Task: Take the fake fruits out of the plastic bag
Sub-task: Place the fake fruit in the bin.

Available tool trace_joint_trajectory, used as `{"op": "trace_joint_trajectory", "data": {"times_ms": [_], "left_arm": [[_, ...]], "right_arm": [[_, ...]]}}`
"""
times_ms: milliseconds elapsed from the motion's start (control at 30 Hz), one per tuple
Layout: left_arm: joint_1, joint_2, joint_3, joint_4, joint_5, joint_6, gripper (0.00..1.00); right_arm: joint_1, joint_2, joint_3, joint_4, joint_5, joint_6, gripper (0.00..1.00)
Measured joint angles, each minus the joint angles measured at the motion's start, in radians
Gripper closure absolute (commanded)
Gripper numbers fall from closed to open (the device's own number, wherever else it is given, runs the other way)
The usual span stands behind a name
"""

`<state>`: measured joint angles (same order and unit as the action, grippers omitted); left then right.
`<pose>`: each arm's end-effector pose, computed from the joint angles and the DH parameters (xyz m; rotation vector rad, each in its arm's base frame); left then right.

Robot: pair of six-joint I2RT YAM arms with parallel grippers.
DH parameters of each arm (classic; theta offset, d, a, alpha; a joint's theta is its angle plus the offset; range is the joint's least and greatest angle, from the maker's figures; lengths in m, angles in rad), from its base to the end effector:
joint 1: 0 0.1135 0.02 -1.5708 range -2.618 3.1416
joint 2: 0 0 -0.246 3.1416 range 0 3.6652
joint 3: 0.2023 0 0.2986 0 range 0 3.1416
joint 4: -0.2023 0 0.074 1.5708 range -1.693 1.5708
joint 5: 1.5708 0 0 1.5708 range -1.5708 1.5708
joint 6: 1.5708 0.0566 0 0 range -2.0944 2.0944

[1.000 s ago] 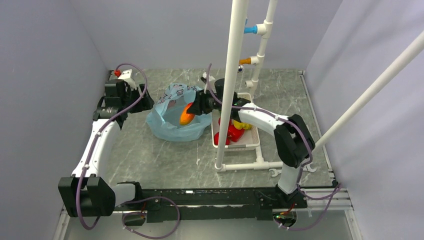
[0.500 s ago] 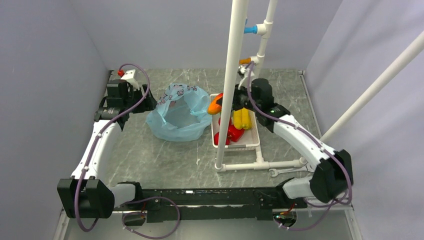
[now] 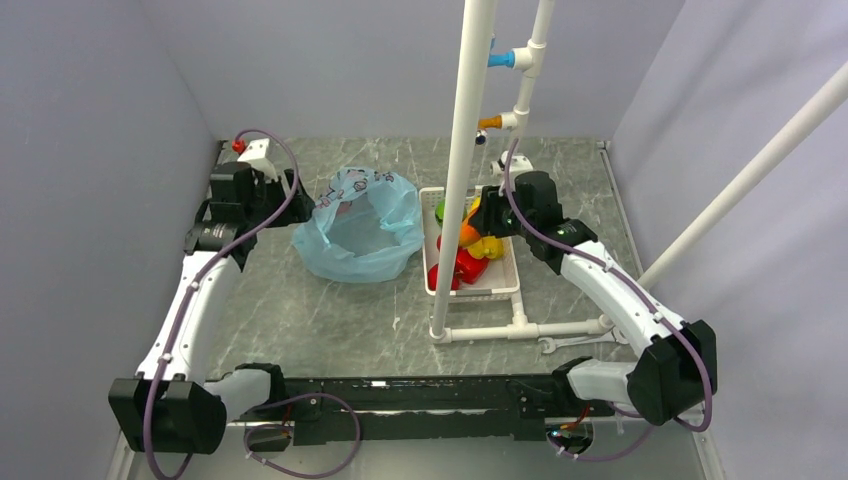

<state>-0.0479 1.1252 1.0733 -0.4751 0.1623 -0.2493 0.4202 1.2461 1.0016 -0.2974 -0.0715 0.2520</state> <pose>0.3206 -0.0245 0.3149 -0.1138 2.1063 -0.3489 0.3194 0.1471 0.2668 -0.2236 2.1361 0.4728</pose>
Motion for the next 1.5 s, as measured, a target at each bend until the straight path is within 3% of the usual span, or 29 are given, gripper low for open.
{"op": "trace_joint_trajectory", "data": {"times_ms": [200, 500, 733, 867, 933, 1333, 1433, 1500], "left_arm": [[-0.002, -0.064, -0.016, 0.016, 0.022, 0.002, 0.22], [-0.029, -0.111, -0.035, 0.11, 0.197, 0.014, 0.22], [-0.1, -0.098, -0.036, 0.098, 0.174, 0.066, 0.21], [-0.122, -0.057, -0.03, 0.062, 0.096, 0.08, 0.19], [-0.122, -0.048, -0.03, 0.041, 0.052, 0.081, 0.18], [-0.122, 0.012, -0.016, 0.021, -0.065, 0.1, 0.19], [-0.122, 0.072, -0.007, 0.011, -0.022, 0.1, 0.22], [-0.122, 0.109, 0.002, -0.006, 0.008, 0.1, 0.31]], "right_arm": [[0.0, 0.016, 0.0, -0.023, -0.043, -0.002, 0.76], [0.0, 0.099, 0.0, -0.039, -0.089, 0.002, 0.68], [0.001, 0.13, 0.003, -0.039, -0.12, 0.011, 0.41], [0.007, 0.146, 0.009, -0.038, -0.121, 0.016, 0.18], [0.009, 0.147, 0.009, -0.039, -0.119, 0.019, 0.13], [0.012, 0.104, 0.009, -0.035, -0.111, 0.009, 0.01], [0.013, 0.052, 0.009, -0.028, -0.11, 0.008, 0.01], [0.013, 0.024, 0.007, -0.018, -0.109, 0.008, 0.01]]}}
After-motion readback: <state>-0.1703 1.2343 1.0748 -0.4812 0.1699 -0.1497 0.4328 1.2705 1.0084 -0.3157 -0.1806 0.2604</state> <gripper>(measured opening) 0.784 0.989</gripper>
